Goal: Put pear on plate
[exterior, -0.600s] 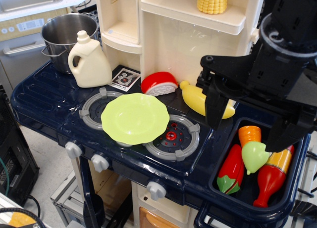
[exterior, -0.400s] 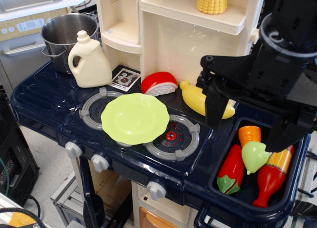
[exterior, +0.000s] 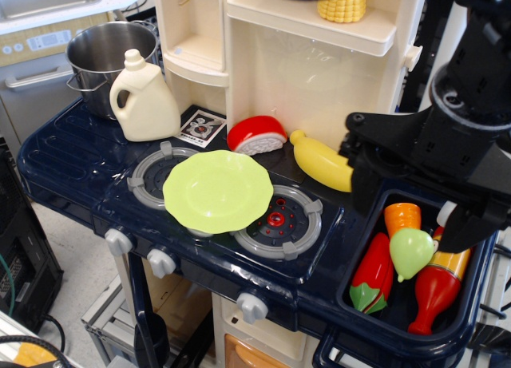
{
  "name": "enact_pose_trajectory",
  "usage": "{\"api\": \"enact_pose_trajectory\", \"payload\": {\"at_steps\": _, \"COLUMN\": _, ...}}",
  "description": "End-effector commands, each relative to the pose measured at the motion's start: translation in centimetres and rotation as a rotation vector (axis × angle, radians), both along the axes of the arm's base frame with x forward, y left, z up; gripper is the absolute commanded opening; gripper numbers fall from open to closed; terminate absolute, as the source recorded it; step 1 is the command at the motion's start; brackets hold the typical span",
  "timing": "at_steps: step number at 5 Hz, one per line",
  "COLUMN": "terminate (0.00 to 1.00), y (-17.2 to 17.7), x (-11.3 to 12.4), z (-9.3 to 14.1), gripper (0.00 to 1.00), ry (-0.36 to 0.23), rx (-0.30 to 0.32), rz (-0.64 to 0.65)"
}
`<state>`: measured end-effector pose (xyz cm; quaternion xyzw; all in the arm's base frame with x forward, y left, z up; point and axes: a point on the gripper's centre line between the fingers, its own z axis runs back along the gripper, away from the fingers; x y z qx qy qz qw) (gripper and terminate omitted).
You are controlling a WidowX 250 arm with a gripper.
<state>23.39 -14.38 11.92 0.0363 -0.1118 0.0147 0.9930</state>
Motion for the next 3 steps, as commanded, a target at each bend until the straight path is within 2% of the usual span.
{"api": "enact_pose_trajectory", "payload": {"at_steps": 1, "terminate": 0.00, "y": -0.1, "x": 3.1, "z": -1.5, "gripper": 1.00, "ry": -0.070, "rx": -0.087, "rz": -0.081}}
{"api": "enact_pose_trajectory", "payload": {"at_steps": 3, "terminate": 0.00, "y": 0.2, "x": 4.6, "z": -4.8, "gripper": 1.00, "ry": -0.103, "rx": -0.135, "rz": -0.171}}
